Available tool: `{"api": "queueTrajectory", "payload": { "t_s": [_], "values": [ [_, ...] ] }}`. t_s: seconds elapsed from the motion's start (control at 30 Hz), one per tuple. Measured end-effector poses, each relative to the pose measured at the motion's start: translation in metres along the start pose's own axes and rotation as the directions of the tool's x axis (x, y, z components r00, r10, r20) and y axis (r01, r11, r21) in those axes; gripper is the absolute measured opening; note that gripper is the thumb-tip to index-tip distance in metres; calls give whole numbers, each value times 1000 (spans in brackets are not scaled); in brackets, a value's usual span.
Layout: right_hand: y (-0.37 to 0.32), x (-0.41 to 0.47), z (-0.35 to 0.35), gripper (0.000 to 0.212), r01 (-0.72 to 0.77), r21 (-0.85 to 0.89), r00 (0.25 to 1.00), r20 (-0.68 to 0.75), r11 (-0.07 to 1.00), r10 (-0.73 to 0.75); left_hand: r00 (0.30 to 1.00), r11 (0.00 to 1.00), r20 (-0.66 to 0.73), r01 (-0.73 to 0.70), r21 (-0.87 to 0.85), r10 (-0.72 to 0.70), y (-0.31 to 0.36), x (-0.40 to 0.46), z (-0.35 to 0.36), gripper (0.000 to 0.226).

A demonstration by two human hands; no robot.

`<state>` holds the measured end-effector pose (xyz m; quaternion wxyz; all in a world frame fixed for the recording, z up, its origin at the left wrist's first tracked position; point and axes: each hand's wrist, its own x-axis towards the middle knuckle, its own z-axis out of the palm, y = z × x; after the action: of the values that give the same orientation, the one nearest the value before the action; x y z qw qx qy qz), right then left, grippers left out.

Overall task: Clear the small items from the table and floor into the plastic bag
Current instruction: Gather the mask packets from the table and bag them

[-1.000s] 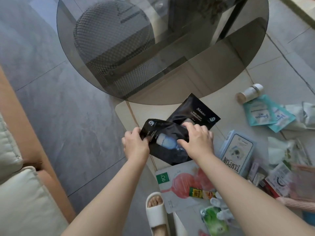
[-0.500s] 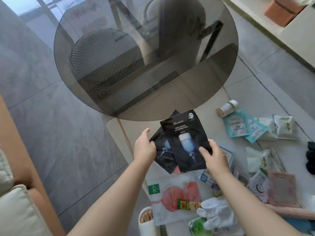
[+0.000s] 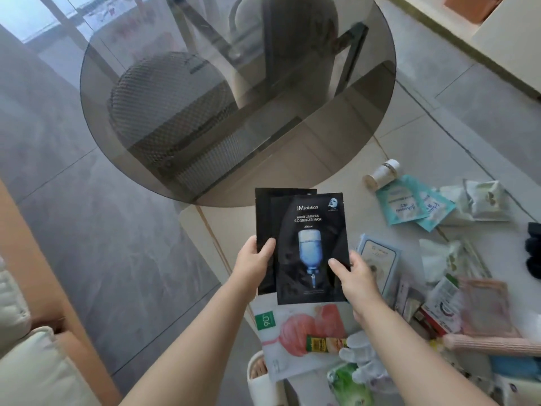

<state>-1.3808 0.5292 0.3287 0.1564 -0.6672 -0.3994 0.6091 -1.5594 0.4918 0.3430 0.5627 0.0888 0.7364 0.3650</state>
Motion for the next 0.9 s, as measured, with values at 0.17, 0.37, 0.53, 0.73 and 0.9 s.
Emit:
{"api": "queueTrajectory", "payload": {
  "t_s": [0.17,0.37,0.53,0.73,0.9],
  "values": [
    [-5,-19,18,13,15,-85,997,74,996,-9,997,990,-59,44,-135,-52,-15,-27,-19,35],
    [3,-39,24,26,103,-384,967,255,918,-2,973,960,-187,85,-268,-138,-49,-60,-55,30],
    [24,-37,23,45,373,-800,925,359,470,-123,942,939,-262,118,-322,-209,-91,-83,-93,27],
    [51,-33,39,69,504,-863,856,504,-30,-114,922,924,-291,143,-355,-254,-137,-86,-112,29],
    [54,-27,38,60,468,-879,863,476,-89,-167,921,911,-268,170,-375,-282,-153,-78,-112,29]
  ]
}}
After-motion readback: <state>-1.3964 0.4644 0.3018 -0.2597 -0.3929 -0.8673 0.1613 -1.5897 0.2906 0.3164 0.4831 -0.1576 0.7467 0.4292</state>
